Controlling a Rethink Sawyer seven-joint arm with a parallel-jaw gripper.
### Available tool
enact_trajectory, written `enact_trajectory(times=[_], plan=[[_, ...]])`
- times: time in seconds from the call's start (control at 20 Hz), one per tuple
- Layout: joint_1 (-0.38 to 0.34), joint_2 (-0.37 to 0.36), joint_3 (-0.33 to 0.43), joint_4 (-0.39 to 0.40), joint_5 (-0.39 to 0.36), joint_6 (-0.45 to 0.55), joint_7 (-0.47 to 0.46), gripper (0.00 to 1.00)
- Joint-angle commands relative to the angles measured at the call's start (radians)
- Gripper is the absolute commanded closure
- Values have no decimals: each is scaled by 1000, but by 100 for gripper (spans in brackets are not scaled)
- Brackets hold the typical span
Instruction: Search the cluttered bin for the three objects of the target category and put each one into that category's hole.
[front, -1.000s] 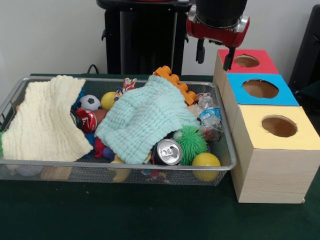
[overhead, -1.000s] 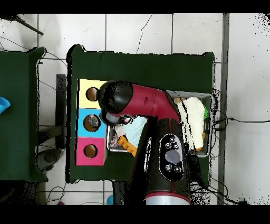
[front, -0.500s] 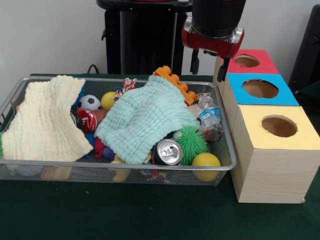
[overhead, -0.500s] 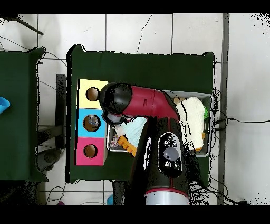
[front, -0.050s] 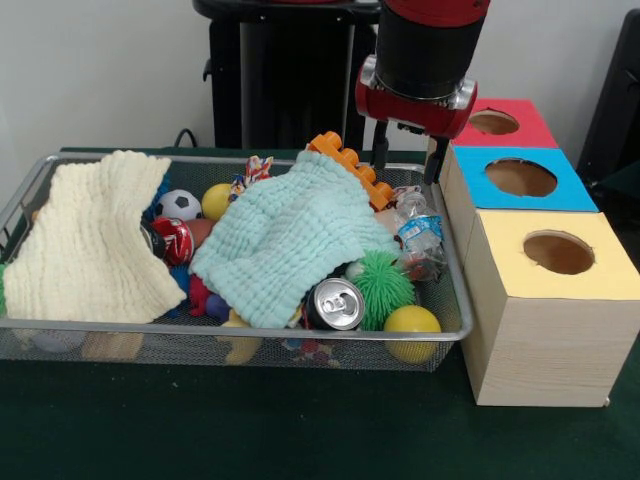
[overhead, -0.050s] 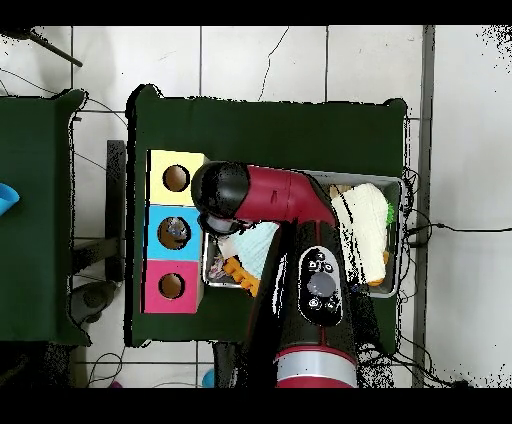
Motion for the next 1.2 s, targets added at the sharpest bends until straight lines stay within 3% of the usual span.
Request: enact_trajectory(times=[0.05, 0.75, 1.2], plan=[[-31, 57, 70, 21, -26, -81, 27, 0], [-94, 46, 169, 93, 94, -99, 26, 0], [-131, 55, 214, 123, 104, -171, 5, 0]])
